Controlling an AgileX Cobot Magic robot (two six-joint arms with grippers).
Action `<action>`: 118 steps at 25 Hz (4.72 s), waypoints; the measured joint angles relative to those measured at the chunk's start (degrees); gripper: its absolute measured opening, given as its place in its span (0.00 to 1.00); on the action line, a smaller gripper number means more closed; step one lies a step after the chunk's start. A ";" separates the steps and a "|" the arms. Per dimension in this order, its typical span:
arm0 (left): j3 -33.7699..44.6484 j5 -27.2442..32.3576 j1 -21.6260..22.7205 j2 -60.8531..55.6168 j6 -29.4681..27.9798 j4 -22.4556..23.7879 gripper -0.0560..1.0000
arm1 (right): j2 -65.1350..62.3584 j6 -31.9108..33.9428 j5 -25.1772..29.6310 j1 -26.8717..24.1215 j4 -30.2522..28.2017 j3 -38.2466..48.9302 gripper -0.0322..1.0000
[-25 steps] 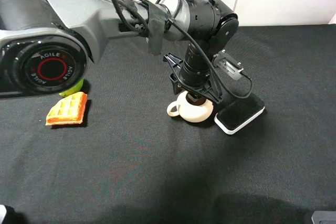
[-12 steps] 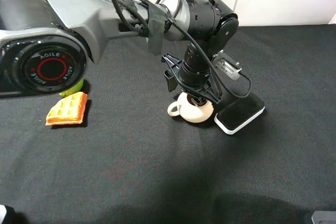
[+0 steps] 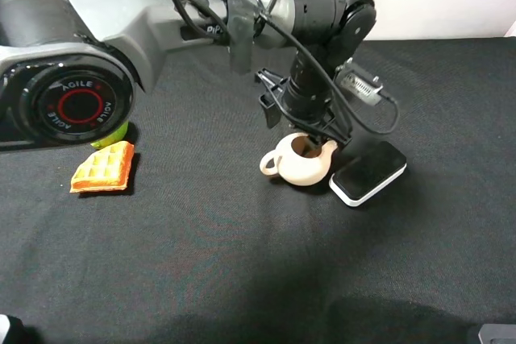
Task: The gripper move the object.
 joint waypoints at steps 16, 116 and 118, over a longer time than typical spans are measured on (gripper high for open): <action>-10.79 0.17 0.00 -5.16 0.00 0.00 0.69 | 0.00 0.00 0.00 0.00 0.00 0.00 0.67; 93.79 -5.51 46.54 -141.72 9.69 -5.52 0.69 | 0.00 0.00 0.00 0.00 0.57 0.00 0.67; 93.79 -5.51 46.54 -141.72 9.81 -5.57 0.69 | 0.00 0.00 0.00 0.00 0.57 0.00 0.67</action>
